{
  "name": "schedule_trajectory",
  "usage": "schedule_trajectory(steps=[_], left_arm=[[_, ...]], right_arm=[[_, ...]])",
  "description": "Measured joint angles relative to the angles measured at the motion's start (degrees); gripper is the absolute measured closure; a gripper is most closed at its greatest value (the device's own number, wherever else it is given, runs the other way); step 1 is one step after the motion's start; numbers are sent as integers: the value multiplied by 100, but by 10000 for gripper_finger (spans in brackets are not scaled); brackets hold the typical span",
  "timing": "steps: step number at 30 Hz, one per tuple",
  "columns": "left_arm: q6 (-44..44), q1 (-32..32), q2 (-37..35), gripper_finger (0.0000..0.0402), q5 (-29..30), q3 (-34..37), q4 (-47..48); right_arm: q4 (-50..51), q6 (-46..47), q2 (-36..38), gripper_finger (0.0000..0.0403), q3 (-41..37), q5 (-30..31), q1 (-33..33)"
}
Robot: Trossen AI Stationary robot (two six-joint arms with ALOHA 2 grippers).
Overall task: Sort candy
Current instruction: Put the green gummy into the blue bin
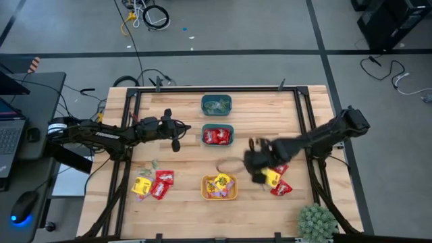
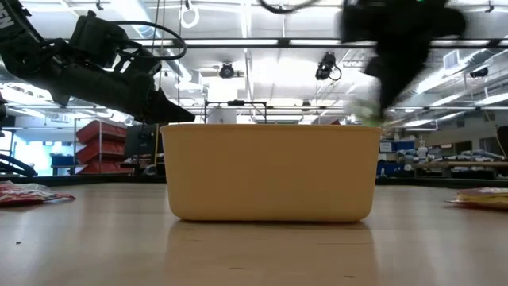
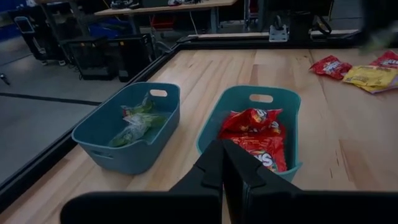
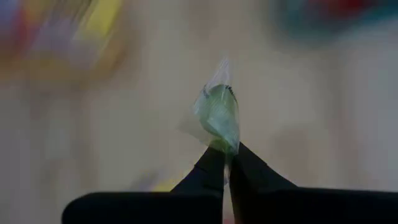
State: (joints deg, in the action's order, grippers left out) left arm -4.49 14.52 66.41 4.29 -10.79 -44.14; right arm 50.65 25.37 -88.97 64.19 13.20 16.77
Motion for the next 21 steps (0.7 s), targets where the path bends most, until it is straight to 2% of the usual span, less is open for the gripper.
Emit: schedule_trajectory(steps=[2,4,9,15,21], left_arm=[[0,0,0,398,0,0,-4],[14,0,0,398,0,0,-7],[19,0,0,398,0,0,-9],[17,0,0,398,0,0,-7],[20,0,0,398,0,0,-6]], right_arm=[[-463,-379,0,398,241,443,-457],[-1205,-899,2,393,395,519,-977],[-2565,-2192,-106,395,418,13,-2409],[-3170,-2933,-764,398,421,-695,-3787],[-2936,-3243,-1568,398,996,-1003,-4453]])
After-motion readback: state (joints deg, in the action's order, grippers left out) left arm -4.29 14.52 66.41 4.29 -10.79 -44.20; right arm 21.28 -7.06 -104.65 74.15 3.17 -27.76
